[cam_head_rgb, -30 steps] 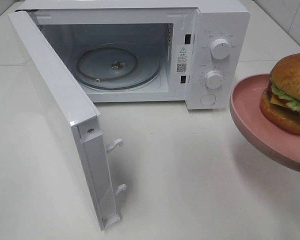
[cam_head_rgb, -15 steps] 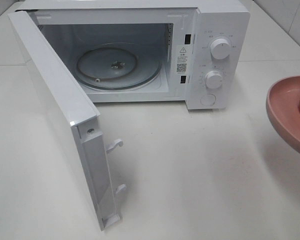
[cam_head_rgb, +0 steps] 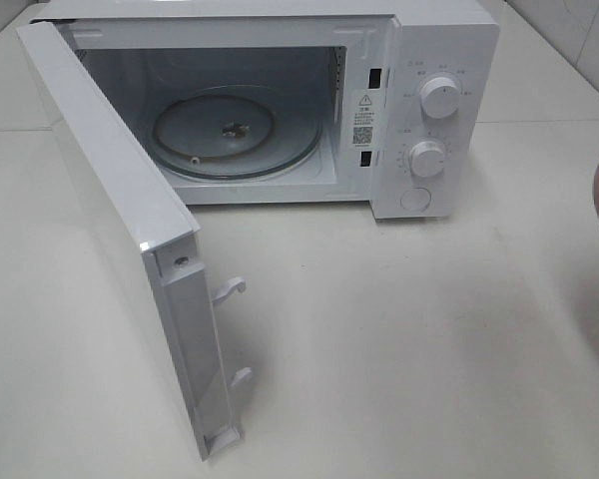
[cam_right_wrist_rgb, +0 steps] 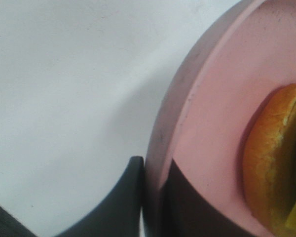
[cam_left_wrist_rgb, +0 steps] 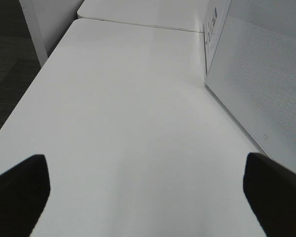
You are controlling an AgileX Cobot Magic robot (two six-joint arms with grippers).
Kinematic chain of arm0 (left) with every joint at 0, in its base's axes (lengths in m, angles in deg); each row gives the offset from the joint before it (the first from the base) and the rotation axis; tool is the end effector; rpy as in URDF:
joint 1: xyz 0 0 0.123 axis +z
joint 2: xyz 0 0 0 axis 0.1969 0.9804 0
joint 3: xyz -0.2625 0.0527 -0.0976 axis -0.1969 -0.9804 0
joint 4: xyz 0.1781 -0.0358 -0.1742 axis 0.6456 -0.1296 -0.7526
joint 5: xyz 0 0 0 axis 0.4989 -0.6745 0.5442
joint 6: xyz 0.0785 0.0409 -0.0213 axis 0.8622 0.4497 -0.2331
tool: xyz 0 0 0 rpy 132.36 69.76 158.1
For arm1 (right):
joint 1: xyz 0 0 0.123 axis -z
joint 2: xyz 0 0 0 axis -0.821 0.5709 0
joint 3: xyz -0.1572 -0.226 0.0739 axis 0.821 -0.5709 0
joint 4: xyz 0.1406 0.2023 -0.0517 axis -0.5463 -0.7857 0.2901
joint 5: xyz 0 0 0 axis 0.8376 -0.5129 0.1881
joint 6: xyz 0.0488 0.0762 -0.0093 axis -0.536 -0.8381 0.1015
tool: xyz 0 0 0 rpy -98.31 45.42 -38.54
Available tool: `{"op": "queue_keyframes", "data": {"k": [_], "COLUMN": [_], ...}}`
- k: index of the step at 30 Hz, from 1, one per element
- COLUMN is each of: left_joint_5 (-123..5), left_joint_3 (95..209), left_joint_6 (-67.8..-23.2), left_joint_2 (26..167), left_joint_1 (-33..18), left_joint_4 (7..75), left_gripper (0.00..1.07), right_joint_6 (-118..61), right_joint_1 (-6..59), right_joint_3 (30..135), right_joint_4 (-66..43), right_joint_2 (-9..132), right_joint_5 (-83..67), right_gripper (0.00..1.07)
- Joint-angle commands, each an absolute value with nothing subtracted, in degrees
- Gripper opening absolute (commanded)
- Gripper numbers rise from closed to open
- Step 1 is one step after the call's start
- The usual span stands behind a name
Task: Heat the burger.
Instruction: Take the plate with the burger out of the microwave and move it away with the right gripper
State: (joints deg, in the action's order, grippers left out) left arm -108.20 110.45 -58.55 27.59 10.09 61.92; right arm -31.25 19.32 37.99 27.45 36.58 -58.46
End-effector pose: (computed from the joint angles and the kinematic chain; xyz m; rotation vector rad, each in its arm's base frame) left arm -0.0057 0.0086 0.2788 -0.1471 2.0236 0.0131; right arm 0.1186 0.0342 0.2342 -1.1992 2.1635 -0.5659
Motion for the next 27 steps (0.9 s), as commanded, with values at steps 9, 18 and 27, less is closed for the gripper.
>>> {"op": "queue_keyframes", "data": {"k": [9,18,27], "left_joint_5": [-107.5,-107.5,-107.5], "left_joint_3": [110.5,110.5,110.5], "left_joint_6": [-58.7,-58.7,-58.7], "left_joint_2": [26.4,26.4,26.4], "left_joint_1": [9.7,9.7,9.7], "left_joint_4": [61.7,61.7,61.7], "left_gripper": [1.01,1.01,1.01], "right_joint_6": [-43.1,-56.9,-72.7], "right_joint_1": [19.6,19.6,19.6], "right_joint_3": [38.5,38.5,41.3], "right_joint_4": [34.0,36.4,38.6], "right_joint_2": [41.2,53.9,65.0], "right_joint_5": [-64.3,-63.4,-63.3], "right_gripper": [0.0,0.0,0.0]}}
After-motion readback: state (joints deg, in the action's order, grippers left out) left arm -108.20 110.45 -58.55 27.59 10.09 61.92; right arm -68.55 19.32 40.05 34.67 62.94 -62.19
